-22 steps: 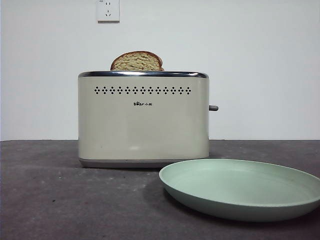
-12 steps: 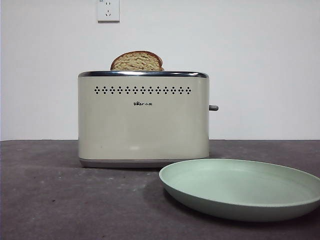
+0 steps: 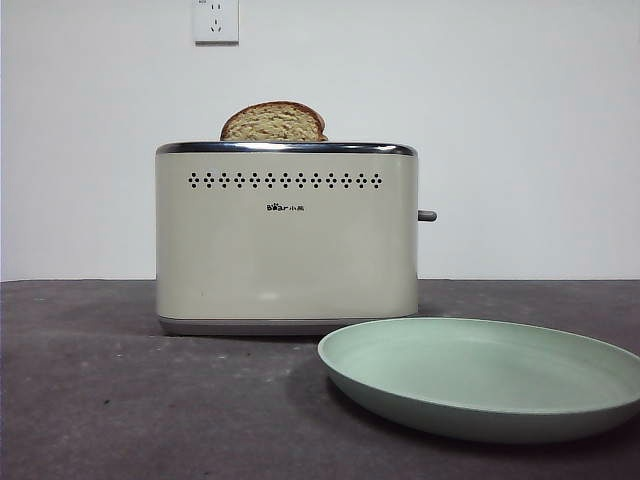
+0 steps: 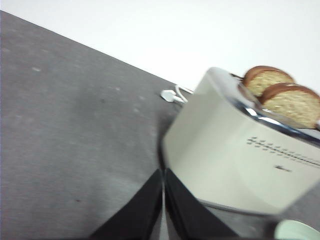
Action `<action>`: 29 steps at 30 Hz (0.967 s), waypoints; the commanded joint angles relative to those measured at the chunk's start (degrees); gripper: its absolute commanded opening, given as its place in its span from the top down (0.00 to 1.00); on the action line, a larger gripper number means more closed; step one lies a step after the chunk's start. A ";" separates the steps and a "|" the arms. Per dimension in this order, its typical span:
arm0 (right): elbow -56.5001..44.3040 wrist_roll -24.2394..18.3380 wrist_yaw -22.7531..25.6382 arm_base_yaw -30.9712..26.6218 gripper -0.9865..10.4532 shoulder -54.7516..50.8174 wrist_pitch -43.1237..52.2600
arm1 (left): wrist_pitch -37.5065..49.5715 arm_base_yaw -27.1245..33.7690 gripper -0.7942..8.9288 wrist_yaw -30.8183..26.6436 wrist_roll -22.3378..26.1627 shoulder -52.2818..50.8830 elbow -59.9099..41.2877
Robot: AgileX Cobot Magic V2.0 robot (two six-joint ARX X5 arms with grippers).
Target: Take the bread from the toaster,put the bread on the plate,put the plate on the table
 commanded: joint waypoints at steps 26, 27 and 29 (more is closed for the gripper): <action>34.51 -20.81 -14.86 9.38 0.91 32.61 -33.88 | -28.00 -6.03 0.91 21.79 22.86 26.51 33.59; 34.51 -20.79 -14.58 9.88 0.91 32.63 -33.90 | -27.96 -6.34 0.91 21.77 22.88 26.49 33.59; 34.51 -20.76 -14.62 10.38 0.91 32.63 -33.79 | -27.91 -6.56 0.91 21.79 22.88 26.49 33.59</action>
